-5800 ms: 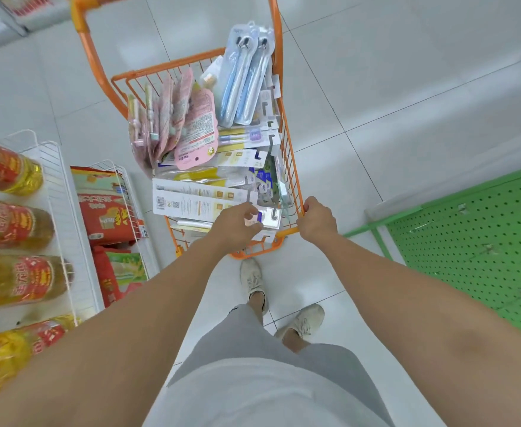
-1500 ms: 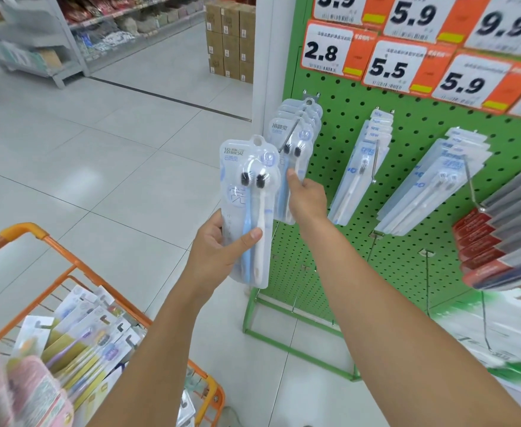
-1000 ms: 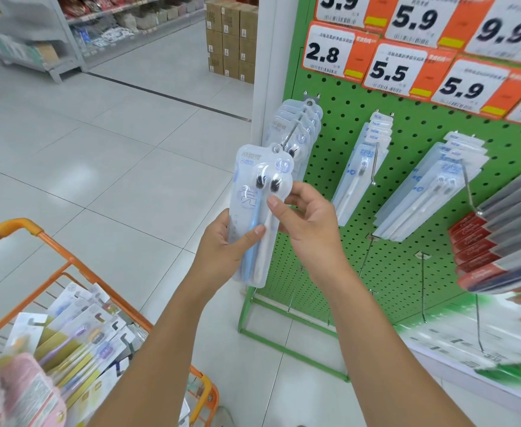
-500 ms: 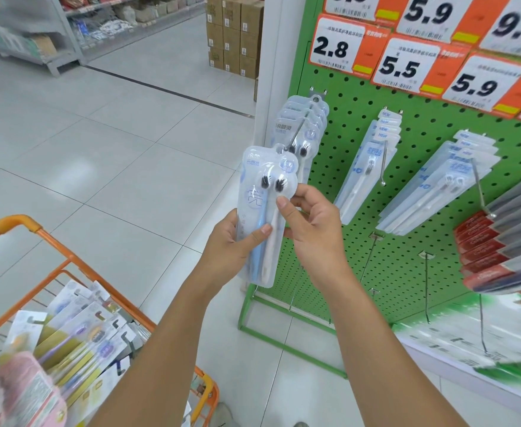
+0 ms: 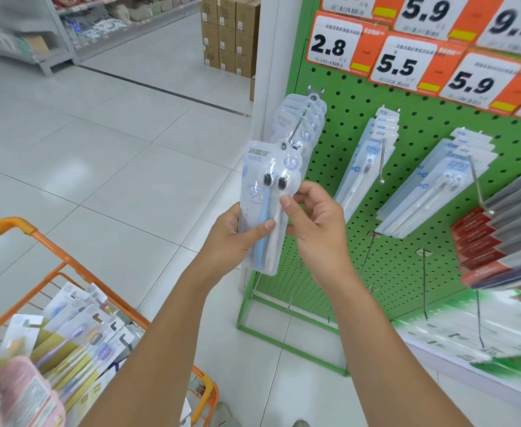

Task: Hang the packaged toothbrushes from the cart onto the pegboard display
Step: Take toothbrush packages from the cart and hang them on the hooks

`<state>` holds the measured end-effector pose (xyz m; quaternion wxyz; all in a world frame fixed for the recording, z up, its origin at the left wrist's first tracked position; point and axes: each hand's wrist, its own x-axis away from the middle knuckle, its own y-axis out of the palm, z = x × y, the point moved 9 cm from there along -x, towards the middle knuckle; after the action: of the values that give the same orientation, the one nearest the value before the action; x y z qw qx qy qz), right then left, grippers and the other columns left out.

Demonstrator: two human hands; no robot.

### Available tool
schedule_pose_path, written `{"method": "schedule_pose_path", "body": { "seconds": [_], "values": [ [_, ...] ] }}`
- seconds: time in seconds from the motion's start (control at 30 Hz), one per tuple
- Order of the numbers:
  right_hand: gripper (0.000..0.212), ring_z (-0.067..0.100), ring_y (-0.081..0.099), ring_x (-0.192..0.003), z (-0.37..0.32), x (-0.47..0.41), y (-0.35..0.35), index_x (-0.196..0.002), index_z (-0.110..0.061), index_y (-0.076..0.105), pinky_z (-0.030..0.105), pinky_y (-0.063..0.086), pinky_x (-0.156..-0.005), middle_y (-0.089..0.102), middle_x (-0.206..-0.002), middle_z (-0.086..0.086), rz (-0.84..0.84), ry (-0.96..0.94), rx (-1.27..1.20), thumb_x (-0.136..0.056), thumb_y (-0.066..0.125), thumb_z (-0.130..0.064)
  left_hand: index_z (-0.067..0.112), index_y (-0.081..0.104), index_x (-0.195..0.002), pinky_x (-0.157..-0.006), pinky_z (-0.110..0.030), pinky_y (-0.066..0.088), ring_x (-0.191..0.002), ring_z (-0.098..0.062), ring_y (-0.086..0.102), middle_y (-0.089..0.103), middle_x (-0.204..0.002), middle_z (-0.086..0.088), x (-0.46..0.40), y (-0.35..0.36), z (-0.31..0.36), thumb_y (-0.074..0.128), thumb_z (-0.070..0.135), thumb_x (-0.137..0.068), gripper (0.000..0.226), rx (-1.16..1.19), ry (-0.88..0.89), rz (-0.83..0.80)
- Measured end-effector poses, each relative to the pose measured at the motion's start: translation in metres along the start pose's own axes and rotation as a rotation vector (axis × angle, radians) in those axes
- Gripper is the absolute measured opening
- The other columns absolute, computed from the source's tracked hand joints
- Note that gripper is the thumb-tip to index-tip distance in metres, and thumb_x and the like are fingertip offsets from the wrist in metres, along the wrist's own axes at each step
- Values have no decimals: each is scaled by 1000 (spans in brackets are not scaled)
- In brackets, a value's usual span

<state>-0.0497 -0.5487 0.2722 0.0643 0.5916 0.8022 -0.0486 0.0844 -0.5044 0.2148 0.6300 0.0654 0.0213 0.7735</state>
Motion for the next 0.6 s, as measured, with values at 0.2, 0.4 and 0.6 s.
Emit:
{"method": "schedule_pose_path", "body": {
  "seconds": [0.2,0.4,0.6],
  "values": [
    [7,31,58,-77,10,-5,-4,-104,-18,68,49,52,-68,71,-97,14,37,55,9,-99,64,-17,20,65,-122,-88,-31,55,-104,-15,71,75,-112,3,-3,-1,-9,75,33,-86,40,-41,-35,37],
    [12,33,70,-92,19,-38,-10,-106,-14,67,54,61,-79,73,-101,11,113,117,65,-99,64,-22,24,62,-108,-93,-38,55,-104,-12,67,71,-110,7,-28,-29,-13,75,41,-87,31,-207,-79,312],
    [12,13,62,-80,13,-61,-20,-90,-32,63,52,60,-77,68,-86,-4,185,39,185,-98,64,-23,27,51,-141,-107,-33,41,-127,-9,49,55,-140,13,-40,-22,-15,62,37,-97,47,-263,-73,221]
  ]
}}
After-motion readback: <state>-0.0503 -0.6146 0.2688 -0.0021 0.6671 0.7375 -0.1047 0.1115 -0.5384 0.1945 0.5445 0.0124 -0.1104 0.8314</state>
